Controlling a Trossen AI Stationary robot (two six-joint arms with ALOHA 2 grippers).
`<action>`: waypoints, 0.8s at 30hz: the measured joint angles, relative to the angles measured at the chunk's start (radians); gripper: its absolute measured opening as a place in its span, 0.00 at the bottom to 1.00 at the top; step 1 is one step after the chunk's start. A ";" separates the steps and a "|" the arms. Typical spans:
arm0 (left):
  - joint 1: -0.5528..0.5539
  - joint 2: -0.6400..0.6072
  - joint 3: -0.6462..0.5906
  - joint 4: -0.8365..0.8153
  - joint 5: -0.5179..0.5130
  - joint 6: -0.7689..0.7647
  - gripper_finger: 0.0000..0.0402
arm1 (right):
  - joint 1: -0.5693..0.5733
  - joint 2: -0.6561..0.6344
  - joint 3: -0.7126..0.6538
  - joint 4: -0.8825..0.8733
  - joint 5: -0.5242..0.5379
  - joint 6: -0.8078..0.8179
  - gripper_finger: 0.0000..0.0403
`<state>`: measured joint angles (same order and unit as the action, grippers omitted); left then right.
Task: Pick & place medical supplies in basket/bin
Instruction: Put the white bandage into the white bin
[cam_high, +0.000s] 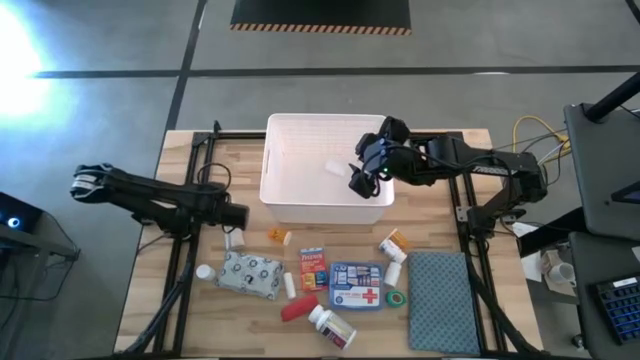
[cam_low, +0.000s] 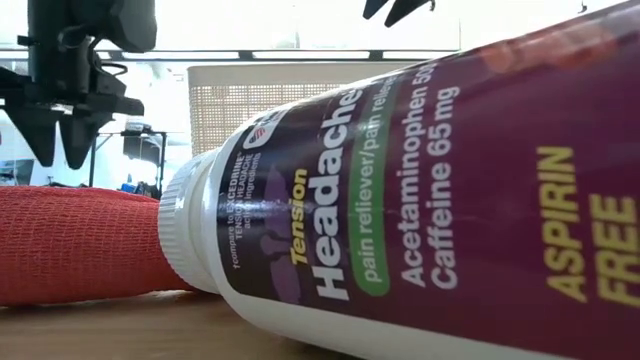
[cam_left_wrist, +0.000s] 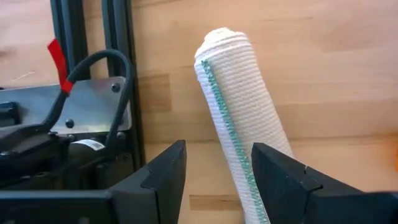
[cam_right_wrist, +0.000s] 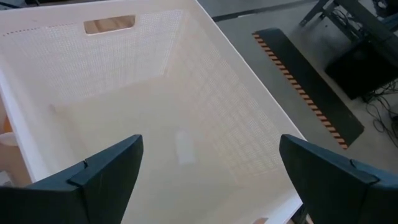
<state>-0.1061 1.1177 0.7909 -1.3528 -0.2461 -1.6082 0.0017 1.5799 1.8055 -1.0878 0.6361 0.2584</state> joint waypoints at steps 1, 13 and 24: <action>0.000 0.008 -0.006 0.003 0.000 0.000 0.41 | 0.000 0.000 -0.002 0.000 0.000 0.000 0.91; 0.000 0.052 -0.110 0.205 -0.019 -0.024 0.41 | 0.000 0.000 -0.033 -0.001 0.000 0.000 0.91; 0.001 0.055 -0.215 0.378 0.006 -0.089 0.52 | -0.007 0.000 -0.035 0.001 0.003 -0.030 0.91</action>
<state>-0.1047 1.1724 0.5760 -0.9743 -0.2399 -1.6968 -0.0055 1.5799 1.7702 -1.0870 0.6388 0.2287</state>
